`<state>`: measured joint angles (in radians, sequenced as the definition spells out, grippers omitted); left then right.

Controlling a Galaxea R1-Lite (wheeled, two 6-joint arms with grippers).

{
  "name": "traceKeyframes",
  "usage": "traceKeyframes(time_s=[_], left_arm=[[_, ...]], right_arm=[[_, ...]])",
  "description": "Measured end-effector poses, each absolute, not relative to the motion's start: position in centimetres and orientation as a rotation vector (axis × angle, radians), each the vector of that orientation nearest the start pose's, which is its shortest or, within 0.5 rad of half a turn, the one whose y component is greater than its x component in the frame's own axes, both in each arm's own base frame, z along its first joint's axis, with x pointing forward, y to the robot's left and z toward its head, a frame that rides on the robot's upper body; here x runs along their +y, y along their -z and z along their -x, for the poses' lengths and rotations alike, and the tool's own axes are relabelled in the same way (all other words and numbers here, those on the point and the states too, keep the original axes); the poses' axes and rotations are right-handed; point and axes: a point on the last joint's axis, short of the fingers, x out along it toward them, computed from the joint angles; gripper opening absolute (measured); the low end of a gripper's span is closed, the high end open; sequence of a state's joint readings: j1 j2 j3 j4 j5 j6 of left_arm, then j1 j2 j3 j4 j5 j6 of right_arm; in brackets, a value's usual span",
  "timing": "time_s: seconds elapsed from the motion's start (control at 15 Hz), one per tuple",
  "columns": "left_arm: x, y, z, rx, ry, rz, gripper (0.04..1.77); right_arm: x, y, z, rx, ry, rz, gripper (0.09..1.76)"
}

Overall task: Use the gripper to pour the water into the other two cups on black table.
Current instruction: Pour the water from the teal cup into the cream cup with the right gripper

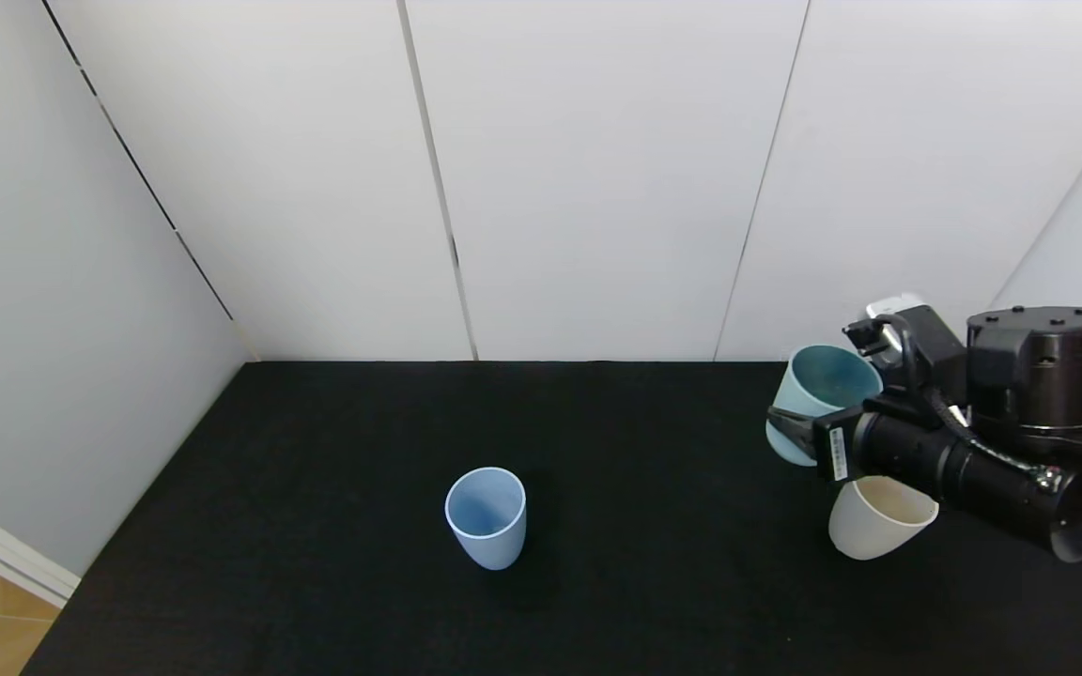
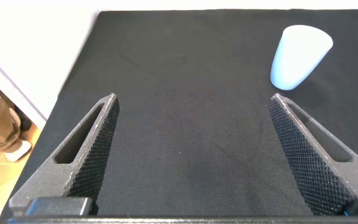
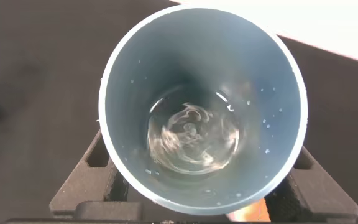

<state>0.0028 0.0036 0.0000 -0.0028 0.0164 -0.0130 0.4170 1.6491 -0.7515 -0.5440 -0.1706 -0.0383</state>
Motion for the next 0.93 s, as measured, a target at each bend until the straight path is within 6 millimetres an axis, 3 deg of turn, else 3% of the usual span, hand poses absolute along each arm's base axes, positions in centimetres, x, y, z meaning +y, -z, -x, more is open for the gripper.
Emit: traceKeyframes(time_s=[0.4, 0.93], left_arm=[[0.0, -7.6, 2.3, 0.001, -0.019, 0.013, 1.72], [0.0, -7.6, 2.3, 0.001, -0.019, 0.013, 1.72]], right_arm=[[5.8, -20.0, -25.3, 0.311, -0.182, 0.167, 1.18], [-1.0, -20.4, -23.7, 0.342, -0.088, 0.285, 1.18]])
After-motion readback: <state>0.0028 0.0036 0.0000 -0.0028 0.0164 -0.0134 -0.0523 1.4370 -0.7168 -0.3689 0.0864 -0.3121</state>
